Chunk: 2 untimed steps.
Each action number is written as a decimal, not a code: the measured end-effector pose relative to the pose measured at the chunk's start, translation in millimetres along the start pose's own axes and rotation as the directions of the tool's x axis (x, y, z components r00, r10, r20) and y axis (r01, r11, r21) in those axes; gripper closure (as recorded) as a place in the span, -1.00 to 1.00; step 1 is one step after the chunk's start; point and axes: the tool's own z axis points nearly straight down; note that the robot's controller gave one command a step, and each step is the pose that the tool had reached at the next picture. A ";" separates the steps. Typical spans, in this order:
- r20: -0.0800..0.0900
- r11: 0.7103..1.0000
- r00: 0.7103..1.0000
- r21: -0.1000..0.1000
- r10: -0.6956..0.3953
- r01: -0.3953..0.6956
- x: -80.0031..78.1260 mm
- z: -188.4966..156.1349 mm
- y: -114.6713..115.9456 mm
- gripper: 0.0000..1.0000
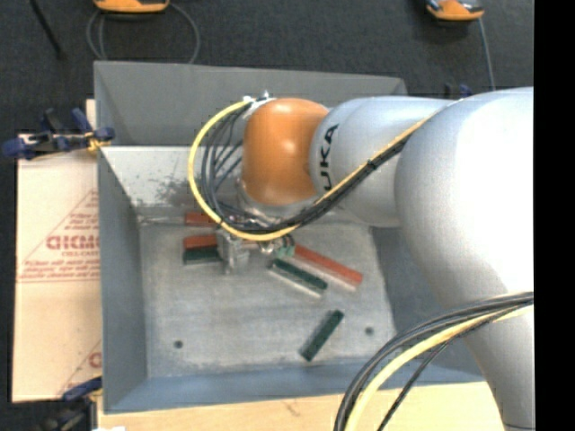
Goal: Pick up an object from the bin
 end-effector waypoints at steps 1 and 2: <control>-0.009 1.000 1.000 0.000 0.001 -0.001 3.0 3.5 -0.4 -1.00; -0.006 1.000 1.000 0.000 0.002 -0.002 1.7 1.6 -0.2 1.00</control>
Offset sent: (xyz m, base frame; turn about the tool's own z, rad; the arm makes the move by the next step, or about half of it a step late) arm 0.0000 0.0000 0.0000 0.0000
